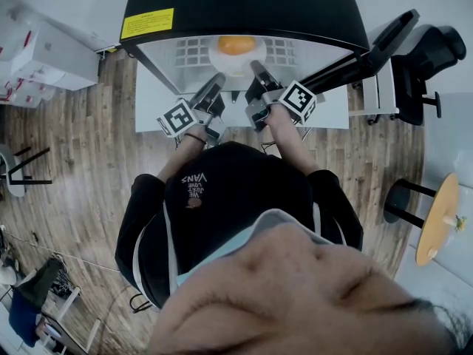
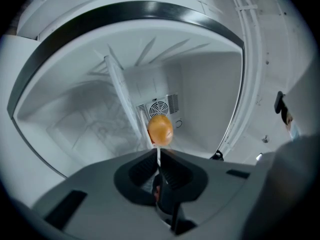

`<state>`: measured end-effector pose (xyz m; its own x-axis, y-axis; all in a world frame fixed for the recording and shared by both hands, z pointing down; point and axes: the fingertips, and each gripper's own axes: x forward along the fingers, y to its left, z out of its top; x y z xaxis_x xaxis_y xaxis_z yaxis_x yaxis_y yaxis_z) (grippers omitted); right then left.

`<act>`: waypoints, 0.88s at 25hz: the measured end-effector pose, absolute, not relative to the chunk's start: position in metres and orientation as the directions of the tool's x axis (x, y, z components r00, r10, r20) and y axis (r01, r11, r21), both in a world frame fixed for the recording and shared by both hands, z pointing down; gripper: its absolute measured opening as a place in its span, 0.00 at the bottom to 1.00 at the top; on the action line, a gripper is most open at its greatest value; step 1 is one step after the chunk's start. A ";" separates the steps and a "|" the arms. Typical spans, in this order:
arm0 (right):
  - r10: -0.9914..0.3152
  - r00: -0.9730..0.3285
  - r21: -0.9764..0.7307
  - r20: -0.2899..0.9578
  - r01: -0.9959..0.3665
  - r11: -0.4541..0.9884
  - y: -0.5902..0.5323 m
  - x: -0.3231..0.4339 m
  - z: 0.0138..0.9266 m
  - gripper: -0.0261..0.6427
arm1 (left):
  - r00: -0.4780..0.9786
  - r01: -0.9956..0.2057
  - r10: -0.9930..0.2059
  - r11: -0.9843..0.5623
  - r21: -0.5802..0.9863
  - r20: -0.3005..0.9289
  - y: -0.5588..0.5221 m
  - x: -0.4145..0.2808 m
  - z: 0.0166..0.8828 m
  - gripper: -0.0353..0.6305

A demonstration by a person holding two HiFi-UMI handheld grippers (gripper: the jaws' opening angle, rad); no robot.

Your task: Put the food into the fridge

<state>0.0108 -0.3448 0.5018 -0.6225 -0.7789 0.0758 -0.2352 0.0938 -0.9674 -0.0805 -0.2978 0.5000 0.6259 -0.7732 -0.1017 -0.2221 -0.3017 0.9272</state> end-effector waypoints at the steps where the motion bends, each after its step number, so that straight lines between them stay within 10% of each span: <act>1: -0.779 -0.623 -0.967 0.075 -0.237 0.097 -0.346 0.010 0.501 0.07 | 0.628 -0.233 -0.772 -0.311 0.921 -0.102 -0.299 -0.081 0.500 0.10; 22: -0.742 -0.666 -0.930 0.080 -0.317 0.184 -0.344 0.004 0.494 0.15 | 0.610 -0.226 -0.786 -0.297 0.928 -0.103 -0.313 -0.086 0.500 0.09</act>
<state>0.0037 -0.3444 0.4937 -0.6655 -0.7421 0.0800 -0.3169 0.1839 -0.9304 -0.0864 -0.3130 0.5005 0.6099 -0.7858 -0.1031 -0.2260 -0.2972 0.9277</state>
